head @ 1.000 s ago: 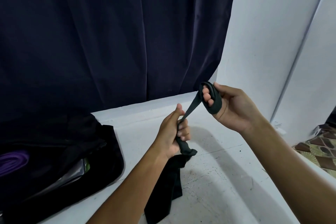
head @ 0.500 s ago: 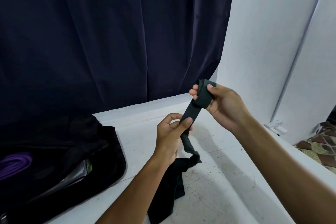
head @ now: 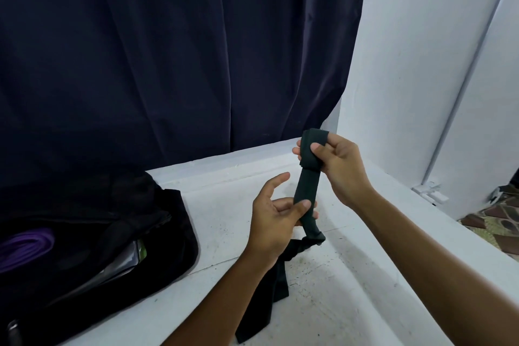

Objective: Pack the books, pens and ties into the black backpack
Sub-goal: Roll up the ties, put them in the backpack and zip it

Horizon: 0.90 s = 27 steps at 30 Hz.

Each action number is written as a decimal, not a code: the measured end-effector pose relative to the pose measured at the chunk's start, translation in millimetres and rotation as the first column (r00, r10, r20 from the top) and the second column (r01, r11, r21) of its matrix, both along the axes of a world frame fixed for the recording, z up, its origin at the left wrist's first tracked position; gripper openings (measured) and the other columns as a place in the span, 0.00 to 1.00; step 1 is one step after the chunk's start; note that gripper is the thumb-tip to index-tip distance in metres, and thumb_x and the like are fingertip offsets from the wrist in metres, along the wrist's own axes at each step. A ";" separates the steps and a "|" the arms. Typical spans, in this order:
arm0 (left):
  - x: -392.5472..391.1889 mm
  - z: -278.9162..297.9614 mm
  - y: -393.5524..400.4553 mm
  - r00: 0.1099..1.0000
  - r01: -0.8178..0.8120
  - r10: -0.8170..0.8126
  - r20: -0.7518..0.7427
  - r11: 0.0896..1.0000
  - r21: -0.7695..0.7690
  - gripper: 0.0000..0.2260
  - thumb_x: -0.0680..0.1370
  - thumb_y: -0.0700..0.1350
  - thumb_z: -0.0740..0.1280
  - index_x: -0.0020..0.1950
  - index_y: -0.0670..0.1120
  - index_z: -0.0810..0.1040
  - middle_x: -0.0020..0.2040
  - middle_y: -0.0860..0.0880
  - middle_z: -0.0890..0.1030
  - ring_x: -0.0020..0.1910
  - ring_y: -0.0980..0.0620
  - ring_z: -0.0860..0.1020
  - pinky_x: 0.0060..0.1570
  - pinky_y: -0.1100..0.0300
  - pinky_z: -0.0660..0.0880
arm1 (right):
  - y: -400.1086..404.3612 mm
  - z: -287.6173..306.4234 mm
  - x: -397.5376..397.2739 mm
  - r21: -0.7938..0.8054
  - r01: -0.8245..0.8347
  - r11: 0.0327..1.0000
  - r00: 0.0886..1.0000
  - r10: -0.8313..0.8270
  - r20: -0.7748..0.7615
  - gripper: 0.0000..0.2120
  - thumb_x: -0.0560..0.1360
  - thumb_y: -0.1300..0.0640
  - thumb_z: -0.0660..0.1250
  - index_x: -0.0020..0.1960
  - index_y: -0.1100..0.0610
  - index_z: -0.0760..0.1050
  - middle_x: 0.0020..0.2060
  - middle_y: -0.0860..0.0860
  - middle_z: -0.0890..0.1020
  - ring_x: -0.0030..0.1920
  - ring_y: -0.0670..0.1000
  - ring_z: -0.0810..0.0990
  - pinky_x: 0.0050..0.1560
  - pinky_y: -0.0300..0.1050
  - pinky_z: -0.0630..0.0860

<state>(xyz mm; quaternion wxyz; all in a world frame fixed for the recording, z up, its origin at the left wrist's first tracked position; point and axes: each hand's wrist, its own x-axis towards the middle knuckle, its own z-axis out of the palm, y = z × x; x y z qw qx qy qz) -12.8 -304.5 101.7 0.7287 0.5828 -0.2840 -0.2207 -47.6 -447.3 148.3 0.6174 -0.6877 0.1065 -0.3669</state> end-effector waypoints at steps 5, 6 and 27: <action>12.8 6.3 4.2 0.907 0.075 -0.115 -0.405 0.991 -0.112 0.13 0.81 0.35 0.62 0.64 0.46 0.71 0.36 0.44 0.82 0.41 0.45 0.82 0.48 0.51 0.80 | -12.3 -13.4 -6.0 -0.373 -0.141 0.917 0.974 0.061 -0.218 0.08 0.80 0.69 0.60 0.55 0.65 0.77 0.46 0.58 0.85 0.48 0.49 0.85 0.50 0.41 0.81; 16.3 6.2 4.6 0.875 0.079 -0.130 -0.467 0.989 -0.128 0.12 0.81 0.35 0.62 0.63 0.44 0.71 0.35 0.44 0.81 0.39 0.45 0.81 0.48 0.50 0.80 | -13.5 -13.9 -7.5 -0.413 -0.192 0.890 0.955 0.073 -0.287 0.08 0.80 0.69 0.60 0.53 0.64 0.78 0.46 0.57 0.85 0.47 0.48 0.85 0.49 0.40 0.81; 76.8 34.0 43.5 0.857 0.495 -0.510 -0.069 0.781 0.381 0.11 0.73 0.39 0.73 0.51 0.43 0.74 0.30 0.48 0.77 0.34 0.50 0.76 0.37 0.60 0.74 | -17.2 11.0 -34.4 -0.020 -0.762 0.647 0.353 0.389 -0.851 0.08 0.73 0.59 0.73 0.48 0.64 0.81 0.37 0.57 0.84 0.36 0.57 0.83 0.43 0.45 0.79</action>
